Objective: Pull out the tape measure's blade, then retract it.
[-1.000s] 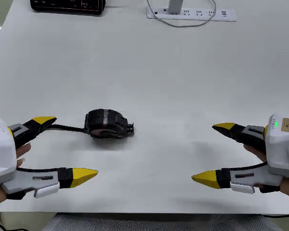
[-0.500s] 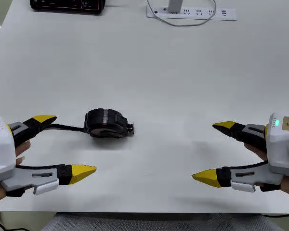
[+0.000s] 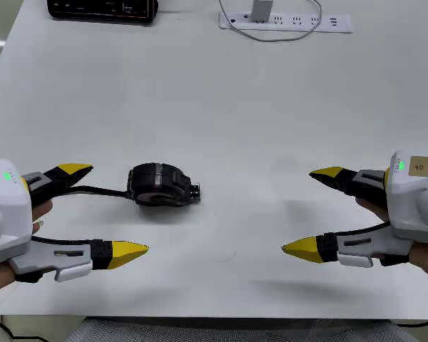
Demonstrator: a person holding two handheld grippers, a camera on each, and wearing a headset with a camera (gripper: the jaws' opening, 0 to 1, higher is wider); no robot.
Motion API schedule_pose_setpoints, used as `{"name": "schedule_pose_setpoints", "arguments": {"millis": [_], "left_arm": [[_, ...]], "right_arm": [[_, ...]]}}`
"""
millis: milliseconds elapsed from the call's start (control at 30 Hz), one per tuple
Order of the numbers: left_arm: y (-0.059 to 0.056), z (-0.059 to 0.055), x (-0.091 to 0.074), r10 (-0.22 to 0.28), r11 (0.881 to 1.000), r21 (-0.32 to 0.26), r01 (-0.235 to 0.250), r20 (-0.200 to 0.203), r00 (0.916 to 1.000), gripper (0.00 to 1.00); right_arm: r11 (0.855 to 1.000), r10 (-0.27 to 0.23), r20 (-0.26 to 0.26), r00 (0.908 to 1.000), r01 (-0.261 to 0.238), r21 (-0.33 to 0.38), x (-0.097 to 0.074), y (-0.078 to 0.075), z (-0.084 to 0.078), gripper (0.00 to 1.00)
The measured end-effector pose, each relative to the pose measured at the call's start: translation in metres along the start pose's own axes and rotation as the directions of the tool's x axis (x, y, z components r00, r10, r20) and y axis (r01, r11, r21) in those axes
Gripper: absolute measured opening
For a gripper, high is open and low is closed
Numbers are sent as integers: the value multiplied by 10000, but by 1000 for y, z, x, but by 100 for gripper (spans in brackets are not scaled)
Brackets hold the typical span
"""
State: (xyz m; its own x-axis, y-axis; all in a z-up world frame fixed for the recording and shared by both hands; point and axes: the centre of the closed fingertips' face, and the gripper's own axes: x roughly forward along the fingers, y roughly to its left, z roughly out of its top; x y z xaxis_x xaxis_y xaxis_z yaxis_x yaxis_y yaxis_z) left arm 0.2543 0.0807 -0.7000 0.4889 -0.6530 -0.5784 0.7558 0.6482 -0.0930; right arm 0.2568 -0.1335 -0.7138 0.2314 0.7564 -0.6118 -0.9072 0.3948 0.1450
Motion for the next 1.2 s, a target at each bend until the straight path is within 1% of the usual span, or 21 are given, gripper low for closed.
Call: {"name": "schedule_pose_setpoints", "arguments": {"millis": [33,100,267,400,533,700,800,900,933,1000,1200], "left_arm": [[1,1,1,3,9999,117,-3,-7,10000,89],[0,2,3,-149,9998,145,150,-44,9999,89],[1,2,7,-320,9990,321,325,-181,9993,90],[0,3,10,-510,9976,465,520,-230,9984,89],[-1,4,14,-707,9951,658,732,-385,9967,89],[0,4,20,-850,9924,846,895,-556,9948,89],[2,3,22,-888,9895,1077,964,-725,9934,82],[3,1,25,-981,9871,1179,1082,-884,9912,81],[4,-1,26,-964,9858,1277,1088,-995,9904,80],[4,-1,27,-1018,9840,1352,1158,-1064,9891,79],[9,-3,34,-982,9780,1693,1222,-1431,9848,75]], "right_arm": [[10000,34,-17,10000,-34,-43,1,-1,0,76],[9999,78,-35,10000,-78,-92,3,-2,0,76],[9995,238,-71,9997,-239,-205,8,-1,1,76],[9985,486,-108,9988,-488,-242,14,1,1,76],[9973,646,-192,9977,-653,-351,20,2,1,76],[9960,771,-244,9967,-781,-436,26,0,1,76],[9950,848,-290,9960,-862,-502,30,-1,2,76],[9938,943,-339,9950,-961,-555,34,-2,2,76],[9933,976,-371,9945,-997,-589,35,-3,2,76],[9924,1028,-408,9939,-1052,-639,38,-4,3,76],[9882,1202,-570,9911,-1249,-883,45,-4,5,75]]}}
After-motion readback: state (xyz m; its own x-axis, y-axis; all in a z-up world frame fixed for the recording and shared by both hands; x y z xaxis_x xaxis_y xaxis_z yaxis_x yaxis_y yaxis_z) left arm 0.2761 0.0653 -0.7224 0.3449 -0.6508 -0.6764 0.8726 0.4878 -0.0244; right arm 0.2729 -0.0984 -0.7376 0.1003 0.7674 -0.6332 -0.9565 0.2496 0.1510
